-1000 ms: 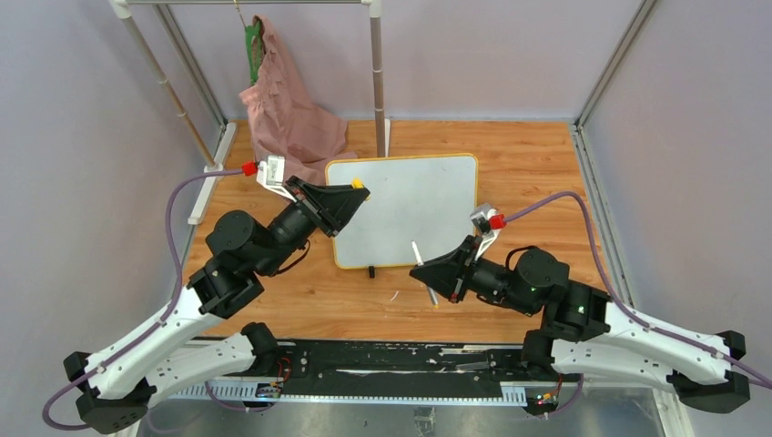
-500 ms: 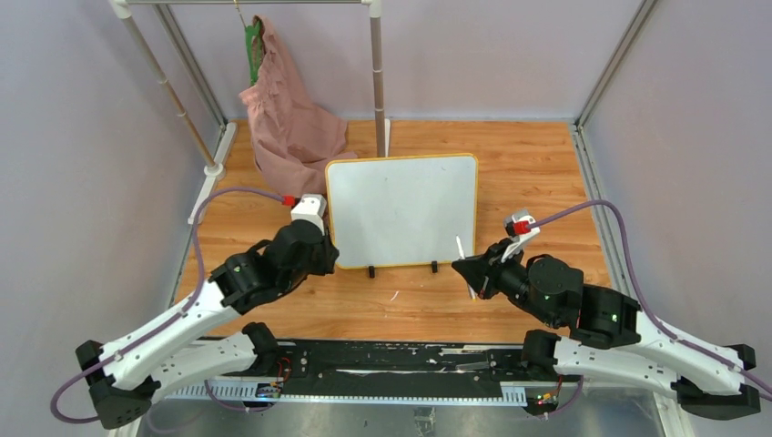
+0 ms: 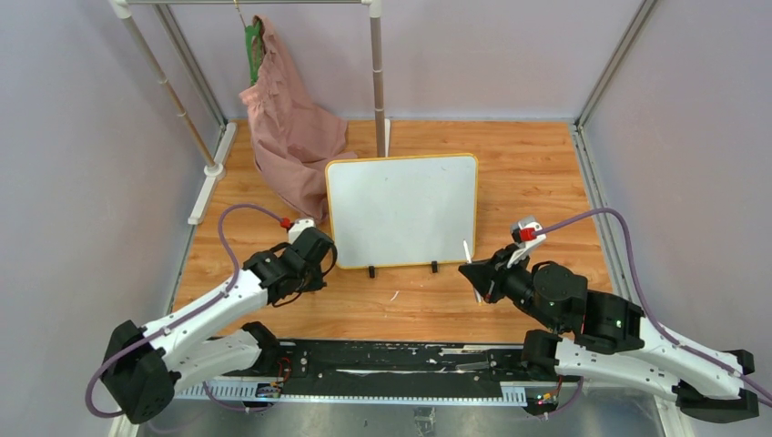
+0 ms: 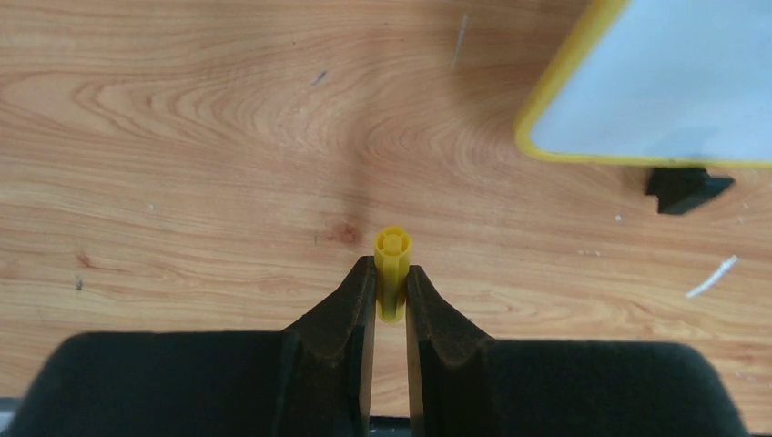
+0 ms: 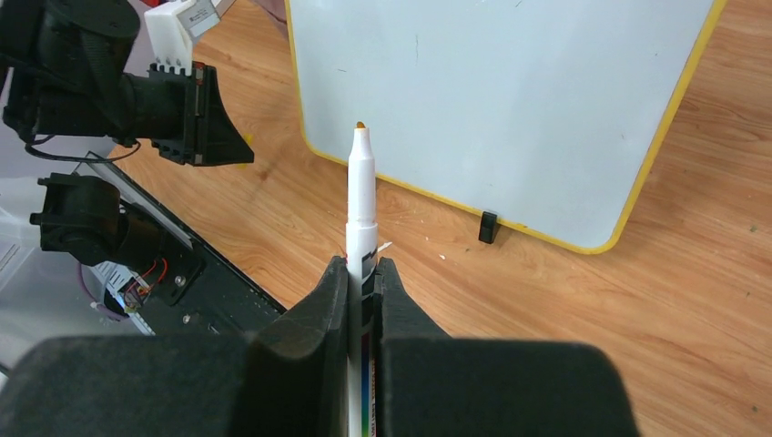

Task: Write a sentence on the whiteboard
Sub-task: Place the pen cap at the center of the board.

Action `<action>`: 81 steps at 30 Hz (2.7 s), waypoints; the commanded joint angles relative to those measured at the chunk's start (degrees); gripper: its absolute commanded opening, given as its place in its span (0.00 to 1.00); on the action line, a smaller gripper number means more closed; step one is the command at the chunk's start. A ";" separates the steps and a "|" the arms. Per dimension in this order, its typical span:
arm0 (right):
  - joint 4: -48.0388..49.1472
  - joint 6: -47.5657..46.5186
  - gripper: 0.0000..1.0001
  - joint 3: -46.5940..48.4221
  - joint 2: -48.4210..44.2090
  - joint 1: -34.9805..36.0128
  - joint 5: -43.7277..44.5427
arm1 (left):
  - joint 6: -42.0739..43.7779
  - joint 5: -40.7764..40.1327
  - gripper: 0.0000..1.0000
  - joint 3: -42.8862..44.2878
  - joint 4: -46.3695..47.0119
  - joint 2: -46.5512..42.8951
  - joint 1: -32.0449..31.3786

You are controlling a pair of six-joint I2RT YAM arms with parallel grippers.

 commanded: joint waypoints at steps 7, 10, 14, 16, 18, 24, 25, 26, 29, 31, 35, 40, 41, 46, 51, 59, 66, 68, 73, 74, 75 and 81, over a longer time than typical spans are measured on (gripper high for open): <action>0.98 0.05 0.00 -1.36 -1.13 0.52 -0.57 | -3.77 2.37 0.00 -3.15 10.11 10.28 5.80; 0.73 0.28 0.00 -1.56 -1.60 0.52 -0.31 | -3.45 2.52 0.00 -2.69 10.54 11.96 5.82; 0.53 0.46 0.00 -1.82 -1.90 0.52 -0.06 | -3.63 1.86 0.00 -3.06 10.54 13.13 5.91; 0.53 0.52 0.00 -1.85 -1.82 0.45 -0.02 | -3.86 1.86 0.02 -3.46 10.79 13.41 5.97; 0.52 0.61 0.00 -1.77 -1.57 0.52 0.05 | -4.08 1.78 0.07 -3.75 11.03 13.62 6.06; 0.61 0.51 0.00 -1.50 -0.78 0.52 0.15 | -4.79 2.08 0.15 -5.22 12.43 13.78 6.52; 0.71 0.62 0.00 -1.50 -0.72 0.52 0.17 | -4.71 2.16 0.16 -5.30 12.54 13.81 6.60; 0.65 0.55 0.00 -1.50 -0.68 0.52 0.11 | -4.59 2.25 0.17 -5.46 12.80 13.92 6.61; 0.69 0.51 0.00 -1.41 -0.58 0.52 0.01 | -4.74 2.49 0.21 -6.06 13.35 13.81 6.83; 0.69 0.55 0.00 -1.49 -0.58 0.52 -0.02 | -4.83 2.81 0.24 -6.51 13.71 13.79 6.98; 0.69 0.63 0.00 -1.75 -0.74 0.52 -0.05 | -4.86 3.48 0.31 -6.62 13.67 13.36 7.07; 0.63 0.74 0.00 -1.94 -1.01 0.52 -0.04 | -5.08 3.12 0.35 -6.57 12.70 12.35 7.09; 0.62 0.76 0.00 -1.89 -1.01 0.52 -0.10 | -5.10 3.09 0.35 -6.55 12.42 11.97 7.06; 0.06 0.81 0.00 -1.23 -1.02 0.52 -0.51 | -5.12 3.84 0.48 -3.76 6.04 6.90 7.13; -0.29 -0.67 0.00 0.17 -0.81 0.47 -1.74 | -2.18 3.94 0.71 2.89 -2.14 -7.50 7.12; 6.43 -11.12 0.00 4.49 4.52 0.52 -13.34 | 12.08 25.17 0.75 7.84 19.63 -23.86 7.08; 12.07 -13.81 0.00 7.64 10.21 0.52 -25.82 | 8.50 52.50 0.75 5.98 44.62 -21.67 5.15; 15.62 -13.02 0.00 6.92 11.63 0.52 -28.96 | 3.09 56.34 0.75 2.85 55.35 -21.85 5.09; 22.90 -11.25 0.00 7.78 17.26 0.52 -34.35 | 2.18 59.32 0.75 2.72 60.98 -22.01 4.03; 23.72 -11.15 0.00 8.71 18.52 0.52 -34.92 | 2.46 60.03 0.75 3.09 61.02 -21.91 3.67; 24.33 -11.03 0.00 9.38 19.70 0.52 -35.14 | 2.60 60.72 0.75 3.38 60.94 -21.83 3.37; 29.51 -11.31 0.00 11.67 25.14 0.43 -36.20 | 2.61 59.89 0.75 2.17 61.02 -23.16 2.74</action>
